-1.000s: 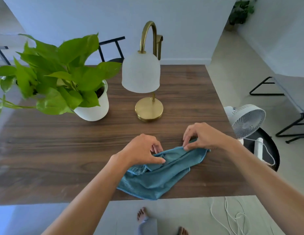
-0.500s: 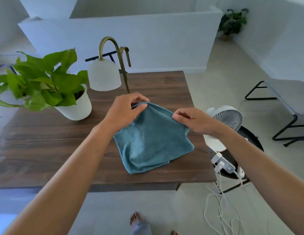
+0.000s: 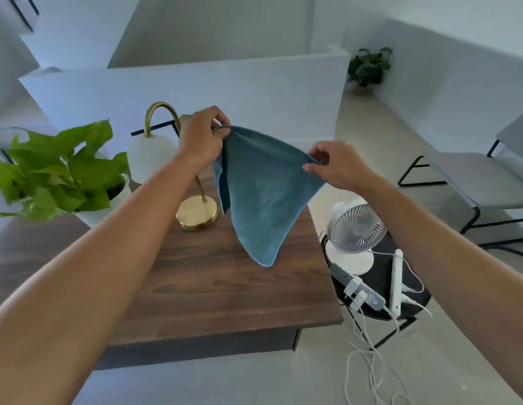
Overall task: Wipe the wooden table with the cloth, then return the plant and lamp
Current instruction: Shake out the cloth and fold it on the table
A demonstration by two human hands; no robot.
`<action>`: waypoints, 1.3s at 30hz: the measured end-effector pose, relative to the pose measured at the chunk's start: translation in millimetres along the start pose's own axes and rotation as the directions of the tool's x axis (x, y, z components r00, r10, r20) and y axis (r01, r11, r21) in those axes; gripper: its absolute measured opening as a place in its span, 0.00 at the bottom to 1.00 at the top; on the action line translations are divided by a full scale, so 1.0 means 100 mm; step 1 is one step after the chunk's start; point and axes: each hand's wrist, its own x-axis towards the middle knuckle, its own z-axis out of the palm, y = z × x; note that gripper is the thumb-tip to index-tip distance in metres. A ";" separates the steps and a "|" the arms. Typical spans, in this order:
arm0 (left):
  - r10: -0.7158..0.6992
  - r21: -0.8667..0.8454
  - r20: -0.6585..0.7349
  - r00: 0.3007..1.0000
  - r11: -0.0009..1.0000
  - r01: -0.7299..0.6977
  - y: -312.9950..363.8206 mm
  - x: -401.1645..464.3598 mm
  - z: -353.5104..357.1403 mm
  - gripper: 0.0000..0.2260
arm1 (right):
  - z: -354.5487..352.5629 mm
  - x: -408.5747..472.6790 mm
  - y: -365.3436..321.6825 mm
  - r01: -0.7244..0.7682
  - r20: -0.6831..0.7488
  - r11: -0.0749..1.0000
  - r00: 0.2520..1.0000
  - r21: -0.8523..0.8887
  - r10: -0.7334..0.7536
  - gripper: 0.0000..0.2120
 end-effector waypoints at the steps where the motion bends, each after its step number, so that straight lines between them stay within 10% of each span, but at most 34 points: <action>1: 0.003 -0.023 -0.053 0.999 1.000 -0.005 0.03 0.05 -0.06 0.03 | -0.04 0.02 -0.06 0.011 -0.067 1.000 0.998 0.015 -0.010 0.04; 7: 0.143 -0.078 -0.067 0.987 0.986 -0.148 -0.09 -0.48 -0.16 0.03 | -0.08 -0.34 -0.05 0.107 -0.117 0.994 0.988 0.011 -0.105 0.05; 12: 0.148 -0.037 0.352 0.924 0.989 -0.145 -0.77 -1.43 0.13 0.07 | 0.37 -0.86 0.34 0.004 0.358 0.990 0.933 -0.144 0.048 0.08; 19: -0.013 -0.031 0.790 0.613 0.998 0.062 -1.18 -1.94 0.19 0.14 | 0.61 -1.17 0.30 -0.013 0.809 0.976 0.557 -0.216 0.187 0.05; 26: 0.068 -0.143 0.954 0.291 0.959 0.246 -1.05 -1.88 -0.01 0.09 | 0.45 -1.13 0.15 0.002 0.893 0.949 0.337 -0.316 0.297 0.08; 29: 0.022 -0.063 0.887 0.461 0.995 0.072 -1.09 -1.74 0.04 0.08 | 0.42 -1.08 0.17 -0.018 0.865 0.949 0.404 -0.316 0.296 0.08; 32: -0.003 0.077 0.730 0.683 0.994 -0.078 -1.04 -1.44 0.06 0.06 | 0.34 -0.86 0.18 0.013 0.733 0.956 0.646 -0.292 0.215 0.09; 36: 0.048 0.090 0.338 0.940 0.992 -0.083 -0.70 -0.84 -0.09 0.07 | 0.14 -0.36 0.06 -0.033 0.235 0.967 0.968 -0.252 0.094 0.04; 39: 0.184 0.116 -0.003 0.983 0.976 -0.182 -0.45 -0.55 -0.28 0.08 | -0.04 -0.18 -0.13 -0.003 -0.108 0.981 0.994 -0.195 -0.019 0.04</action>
